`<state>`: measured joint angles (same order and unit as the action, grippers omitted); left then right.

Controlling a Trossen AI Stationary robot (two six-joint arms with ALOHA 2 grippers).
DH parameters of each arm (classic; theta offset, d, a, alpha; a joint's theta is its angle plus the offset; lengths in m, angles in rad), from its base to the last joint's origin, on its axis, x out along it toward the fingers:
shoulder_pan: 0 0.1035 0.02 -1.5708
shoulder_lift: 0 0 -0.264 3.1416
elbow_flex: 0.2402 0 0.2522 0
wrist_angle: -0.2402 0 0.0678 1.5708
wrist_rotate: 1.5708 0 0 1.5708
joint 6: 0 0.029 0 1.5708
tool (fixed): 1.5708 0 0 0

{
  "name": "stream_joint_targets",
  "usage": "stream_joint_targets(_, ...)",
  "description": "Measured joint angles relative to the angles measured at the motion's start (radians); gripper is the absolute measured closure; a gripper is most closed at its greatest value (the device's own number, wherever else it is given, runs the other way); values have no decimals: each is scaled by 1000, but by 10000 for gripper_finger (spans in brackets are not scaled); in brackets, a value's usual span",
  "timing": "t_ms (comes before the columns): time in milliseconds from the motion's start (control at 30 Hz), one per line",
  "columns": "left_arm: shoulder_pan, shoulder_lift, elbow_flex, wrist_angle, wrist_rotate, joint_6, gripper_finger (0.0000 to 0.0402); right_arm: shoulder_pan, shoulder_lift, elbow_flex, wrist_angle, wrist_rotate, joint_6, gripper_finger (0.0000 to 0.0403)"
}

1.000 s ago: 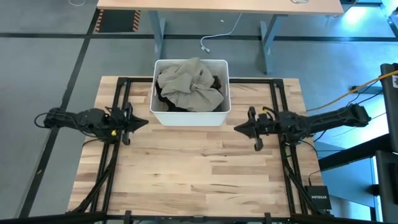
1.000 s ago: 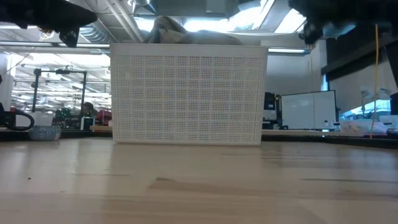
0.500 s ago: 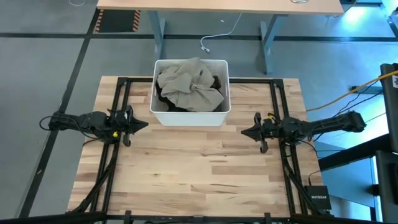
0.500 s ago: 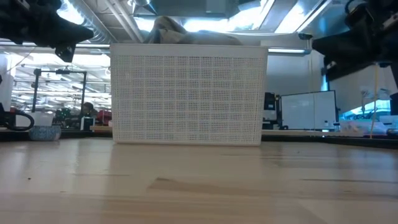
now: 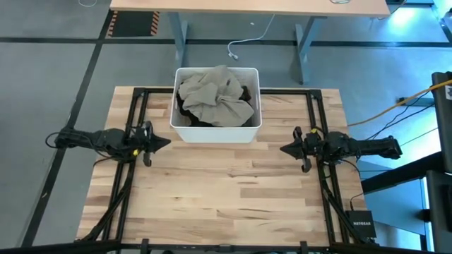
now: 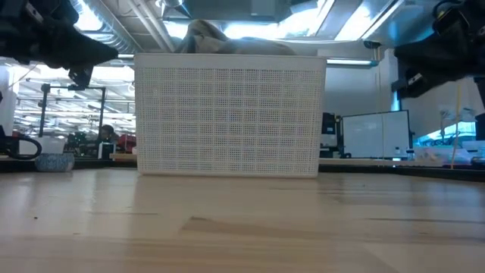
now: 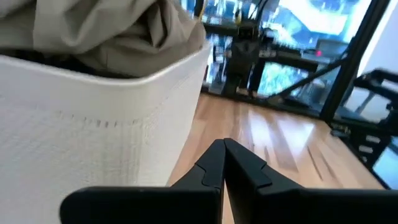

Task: Sort clothes
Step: Return to Home Position

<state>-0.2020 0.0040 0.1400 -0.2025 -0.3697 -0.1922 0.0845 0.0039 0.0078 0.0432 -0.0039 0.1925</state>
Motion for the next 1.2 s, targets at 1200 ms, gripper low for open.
stream_joint_targets(1200, 15, 16, -109, 209, -151, 219, 398, 0, 0, 0, -33, 8, 38, 381)
